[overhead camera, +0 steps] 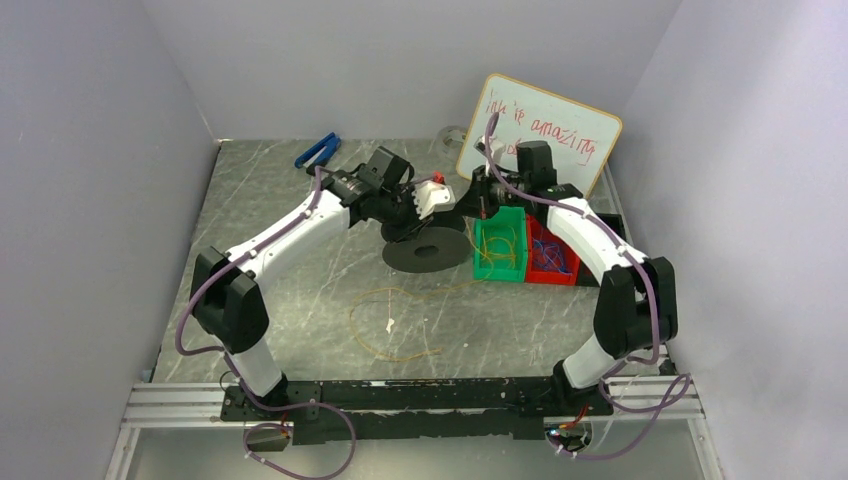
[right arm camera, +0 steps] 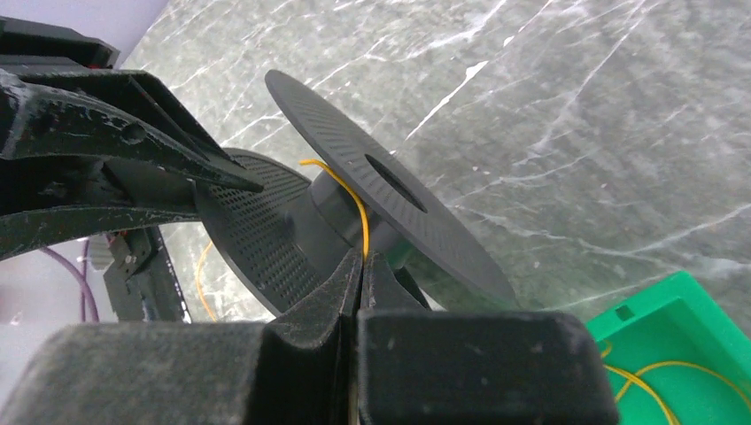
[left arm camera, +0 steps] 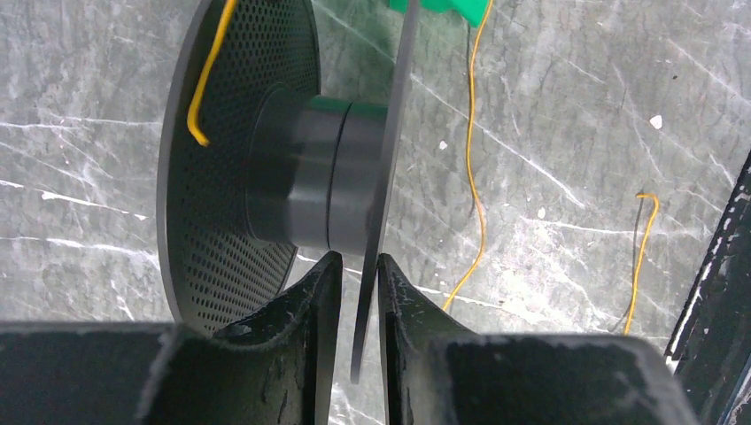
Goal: Wrap the cables
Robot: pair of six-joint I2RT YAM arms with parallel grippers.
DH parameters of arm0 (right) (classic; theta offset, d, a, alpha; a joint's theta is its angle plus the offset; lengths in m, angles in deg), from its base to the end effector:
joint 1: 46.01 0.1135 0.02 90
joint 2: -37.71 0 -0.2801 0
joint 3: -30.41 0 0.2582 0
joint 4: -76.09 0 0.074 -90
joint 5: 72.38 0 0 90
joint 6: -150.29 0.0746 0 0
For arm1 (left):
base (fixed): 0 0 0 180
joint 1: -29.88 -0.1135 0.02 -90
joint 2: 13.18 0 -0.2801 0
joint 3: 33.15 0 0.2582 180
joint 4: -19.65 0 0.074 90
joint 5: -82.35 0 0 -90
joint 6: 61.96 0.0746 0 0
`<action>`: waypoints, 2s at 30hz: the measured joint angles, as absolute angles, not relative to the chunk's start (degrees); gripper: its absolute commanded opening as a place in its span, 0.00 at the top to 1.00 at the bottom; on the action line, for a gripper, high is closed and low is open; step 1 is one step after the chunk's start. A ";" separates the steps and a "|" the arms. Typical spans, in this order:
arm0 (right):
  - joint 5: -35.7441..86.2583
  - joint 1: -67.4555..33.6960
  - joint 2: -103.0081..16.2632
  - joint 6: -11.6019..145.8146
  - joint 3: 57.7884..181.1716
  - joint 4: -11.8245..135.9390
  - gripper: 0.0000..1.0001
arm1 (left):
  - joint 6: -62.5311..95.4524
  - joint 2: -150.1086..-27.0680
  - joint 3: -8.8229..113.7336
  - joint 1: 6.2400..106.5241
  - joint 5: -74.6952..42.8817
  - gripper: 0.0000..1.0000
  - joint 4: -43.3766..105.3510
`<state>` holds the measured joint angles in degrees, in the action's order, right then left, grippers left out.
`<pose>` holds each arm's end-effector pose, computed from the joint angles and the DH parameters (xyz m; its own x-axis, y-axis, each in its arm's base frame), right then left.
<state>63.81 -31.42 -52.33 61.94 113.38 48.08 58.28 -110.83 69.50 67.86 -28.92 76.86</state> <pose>0.3535 0.1476 0.2896 -0.5774 -0.1297 -0.8061 -0.7296 0.5251 0.4381 0.3006 -0.2690 0.3002 -0.1611 0.7212 -0.6738 0.9605 0.2715 0.0609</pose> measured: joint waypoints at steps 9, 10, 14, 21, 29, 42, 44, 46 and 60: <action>65.12 -31.11 -54.58 62.49 113.38 47.67 1.00 | 57.03 -110.83 69.50 67.84 -28.75 0.60 75.40; 65.10 -31.11 -54.80 62.84 113.38 47.69 1.00 | 56.84 -110.83 69.50 67.84 -28.77 0.57 75.31; 64.73 -31.07 -55.52 63.58 113.38 47.76 1.00 | 56.38 -110.83 69.50 67.82 -28.86 0.40 75.31; 63.81 -31.07 -56.09 64.00 113.32 48.48 1.00 | 54.74 -108.60 69.65 66.18 -31.26 0.06 75.42; 62.61 -31.05 -57.97 64.50 113.32 48.98 1.00 | 53.65 -103.13 70.59 56.71 -34.69 0.06 73.56; 62.56 -30.91 -57.99 64.63 113.32 49.20 1.00 | 55.44 -104.31 44.64 39.90 -50.10 0.09 58.46; 62.56 -30.91 -57.99 64.63 113.32 49.18 1.00 | 55.37 -105.78 42.37 40.21 -52.81 0.09 55.05; 62.54 -30.91 -57.99 64.63 113.32 49.18 1.00 | 54.85 -106.52 39.94 40.36 -55.13 0.10 49.67; 62.59 -30.91 -57.99 64.63 113.32 49.18 1.00 | 49.32 -110.43 33.08 41.76 -62.50 0.44 24.16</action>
<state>62.59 -30.91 -57.99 64.63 113.32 49.18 49.32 -110.43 33.08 41.76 -62.50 24.16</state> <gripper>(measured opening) 0.013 0.716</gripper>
